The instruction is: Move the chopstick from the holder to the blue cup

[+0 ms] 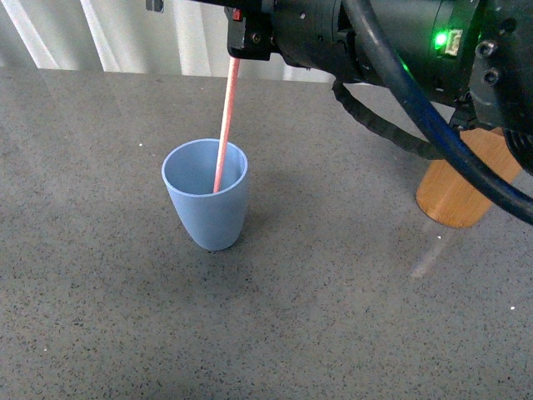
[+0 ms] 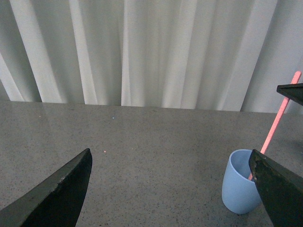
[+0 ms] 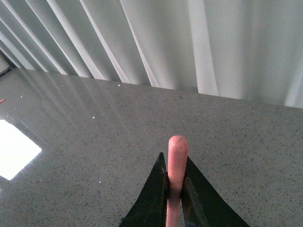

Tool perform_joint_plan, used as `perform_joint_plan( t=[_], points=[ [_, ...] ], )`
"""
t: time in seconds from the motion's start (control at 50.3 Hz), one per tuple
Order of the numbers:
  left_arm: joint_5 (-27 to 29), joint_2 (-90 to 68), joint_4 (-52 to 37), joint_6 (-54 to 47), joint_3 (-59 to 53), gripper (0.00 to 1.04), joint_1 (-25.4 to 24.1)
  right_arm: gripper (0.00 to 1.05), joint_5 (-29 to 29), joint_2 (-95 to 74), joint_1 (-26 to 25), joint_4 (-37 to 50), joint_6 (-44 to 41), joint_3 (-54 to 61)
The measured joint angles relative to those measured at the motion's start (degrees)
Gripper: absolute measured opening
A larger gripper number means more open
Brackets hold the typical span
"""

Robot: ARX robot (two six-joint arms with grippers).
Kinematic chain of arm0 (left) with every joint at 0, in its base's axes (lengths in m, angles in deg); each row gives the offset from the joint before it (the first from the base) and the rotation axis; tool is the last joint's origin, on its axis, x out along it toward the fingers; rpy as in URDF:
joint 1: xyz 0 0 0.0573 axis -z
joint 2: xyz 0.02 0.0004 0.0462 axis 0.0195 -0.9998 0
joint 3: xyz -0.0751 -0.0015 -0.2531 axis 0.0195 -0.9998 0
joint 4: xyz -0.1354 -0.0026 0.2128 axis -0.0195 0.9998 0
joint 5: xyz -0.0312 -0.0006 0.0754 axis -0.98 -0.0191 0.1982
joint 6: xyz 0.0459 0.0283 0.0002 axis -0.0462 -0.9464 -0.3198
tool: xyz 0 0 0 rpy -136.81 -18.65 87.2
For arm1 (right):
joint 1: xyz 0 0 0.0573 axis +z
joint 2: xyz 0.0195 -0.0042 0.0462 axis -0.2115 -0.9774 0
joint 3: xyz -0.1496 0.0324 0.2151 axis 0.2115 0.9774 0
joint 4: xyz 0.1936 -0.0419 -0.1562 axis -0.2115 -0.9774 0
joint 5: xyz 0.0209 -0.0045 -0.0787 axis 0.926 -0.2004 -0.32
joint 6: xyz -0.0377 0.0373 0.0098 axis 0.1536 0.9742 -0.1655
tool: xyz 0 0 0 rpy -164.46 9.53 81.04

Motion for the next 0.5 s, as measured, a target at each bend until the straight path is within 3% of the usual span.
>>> perform_joint_plan(
  t=[0.08,0.219,0.497],
  points=[
    [0.00,0.00,0.00,0.00,0.00,0.98,0.00,0.04,-0.04,-0.09,0.26,0.00,-0.02,0.00],
    [0.00,0.00,0.00,0.00,0.00,0.98,0.00,0.25,-0.42,0.07,0.46,-0.50,-0.04,-0.07],
    [0.00,0.00,0.00,0.00,0.00,0.98,0.00,0.81,-1.66,11.65,-1.42,-2.23,-1.77,2.10]
  ],
)
